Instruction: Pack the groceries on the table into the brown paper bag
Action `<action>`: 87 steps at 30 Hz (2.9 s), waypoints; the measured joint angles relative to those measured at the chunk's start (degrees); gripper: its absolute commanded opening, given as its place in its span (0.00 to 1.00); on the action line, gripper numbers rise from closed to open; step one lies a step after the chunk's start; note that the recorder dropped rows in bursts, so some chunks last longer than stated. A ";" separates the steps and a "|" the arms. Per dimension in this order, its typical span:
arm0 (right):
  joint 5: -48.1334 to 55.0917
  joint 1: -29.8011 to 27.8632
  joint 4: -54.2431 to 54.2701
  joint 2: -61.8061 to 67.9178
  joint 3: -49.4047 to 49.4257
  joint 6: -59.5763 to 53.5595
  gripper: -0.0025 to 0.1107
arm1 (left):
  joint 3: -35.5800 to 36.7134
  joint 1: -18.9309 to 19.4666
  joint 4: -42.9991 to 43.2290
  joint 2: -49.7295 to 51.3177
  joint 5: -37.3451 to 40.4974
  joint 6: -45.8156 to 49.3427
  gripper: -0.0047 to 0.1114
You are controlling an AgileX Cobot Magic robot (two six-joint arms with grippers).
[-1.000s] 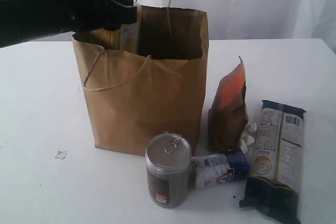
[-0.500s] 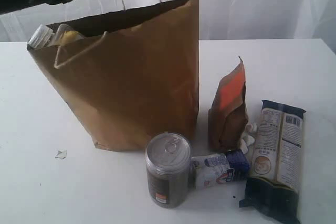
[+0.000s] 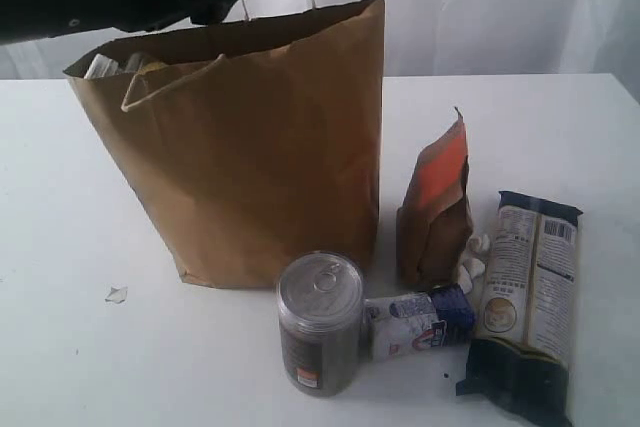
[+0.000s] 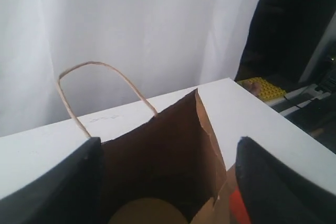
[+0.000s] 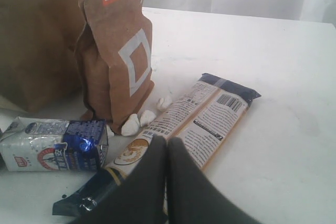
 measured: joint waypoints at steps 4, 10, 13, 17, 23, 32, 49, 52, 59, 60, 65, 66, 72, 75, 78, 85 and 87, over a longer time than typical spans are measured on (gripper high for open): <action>0.00 0.00 0.00 0.00 0.00 0.00 0.02 | 0.00 0.00 0.10 -0.81 1.45 0.36 0.66; 0.00 0.00 0.00 0.00 0.00 0.00 0.02 | 0.00 0.00 0.10 -4.95 2.27 2.60 0.65; 0.00 0.00 0.00 0.00 0.00 0.00 0.02 | 0.00 0.00 0.10 -6.86 5.06 3.25 0.63; 0.00 0.00 0.00 0.00 0.00 0.00 0.02 | 0.00 0.00 0.10 -9.12 8.51 5.36 0.63; 0.00 0.00 0.00 0.00 0.00 0.00 0.02 | 0.00 0.00 1.29 -14.37 10.88 6.53 0.61; 0.00 0.00 0.00 0.00 0.00 0.00 0.02 | 0.00 0.00 5.33 -23.43 13.43 6.65 0.32; 0.00 0.00 0.00 0.00 0.00 0.00 0.02 | 0.00 0.00 56.66 -32.73 41.43 -31.81 0.04; 0.00 0.00 0.00 0.00 0.00 0.00 0.02 | 0.13 0.00 63.70 -32.86 45.79 -43.36 0.04; 0.00 0.00 0.00 0.00 0.00 0.00 0.02 | 9.43 0.00 66.80 -37.86 46.79 -54.20 0.04; 0.00 0.00 0.00 0.00 0.00 0.00 0.02 | 13.51 0.00 67.04 -40.37 44.27 -56.86 0.04; 0.00 0.00 0.00 0.00 0.00 0.00 0.02 | 27.28 0.00 67.36 -46.90 32.74 -64.67 0.04; 0.00 0.00 0.00 0.00 0.00 0.00 0.02 | 28.48 0.00 67.22 -47.29 32.57 -65.39 0.04; 0.00 0.00 0.00 0.00 0.00 0.00 0.02 | 28.75 0.00 66.99 -47.52 32.23 -66.23 0.04; 0.00 0.00 0.00 0.00 0.00 0.00 0.02 | 28.75 0.00 66.99 -47.52 32.23 -66.23 0.04; 0.00 0.00 0.00 0.00 0.00 0.00 0.02 | 28.75 0.00 66.99 -47.52 32.23 -66.23 0.04; 0.00 0.00 -0.11 0.00 0.00 1.14 0.02 | 35.84 0.00 67.33 -48.28 25.79 -62.76 0.04; 0.00 0.00 -0.11 0.00 0.00 1.25 0.02 | 40.02 0.00 67.33 -49.62 20.02 -62.00 0.04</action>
